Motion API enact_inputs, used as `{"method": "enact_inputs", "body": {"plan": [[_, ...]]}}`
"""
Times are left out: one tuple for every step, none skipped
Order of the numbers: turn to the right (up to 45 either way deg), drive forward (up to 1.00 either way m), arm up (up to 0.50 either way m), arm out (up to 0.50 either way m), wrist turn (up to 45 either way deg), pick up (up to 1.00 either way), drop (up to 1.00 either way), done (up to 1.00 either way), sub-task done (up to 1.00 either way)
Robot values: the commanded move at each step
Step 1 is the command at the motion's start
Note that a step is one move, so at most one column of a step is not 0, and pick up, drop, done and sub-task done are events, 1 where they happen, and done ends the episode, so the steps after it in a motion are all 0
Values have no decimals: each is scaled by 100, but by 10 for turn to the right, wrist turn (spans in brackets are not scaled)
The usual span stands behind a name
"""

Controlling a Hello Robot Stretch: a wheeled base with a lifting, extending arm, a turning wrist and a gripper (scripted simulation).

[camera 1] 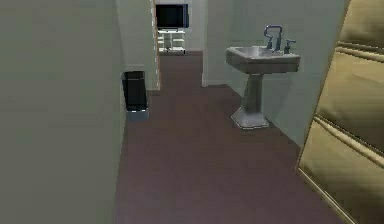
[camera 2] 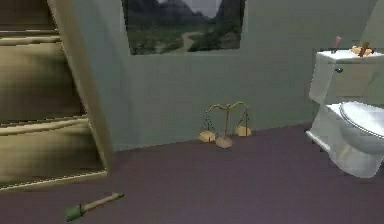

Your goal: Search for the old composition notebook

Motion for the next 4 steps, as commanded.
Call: {"method": "enact_inputs", "body": {"plan": [[0,100,0,0,0,0,0,0,0],[-30,0,0,0,0,0,0,0,0],[0,100,0,0,0,0,0,0,0],[0,100,0,0,0,0,0,0,0]]}}
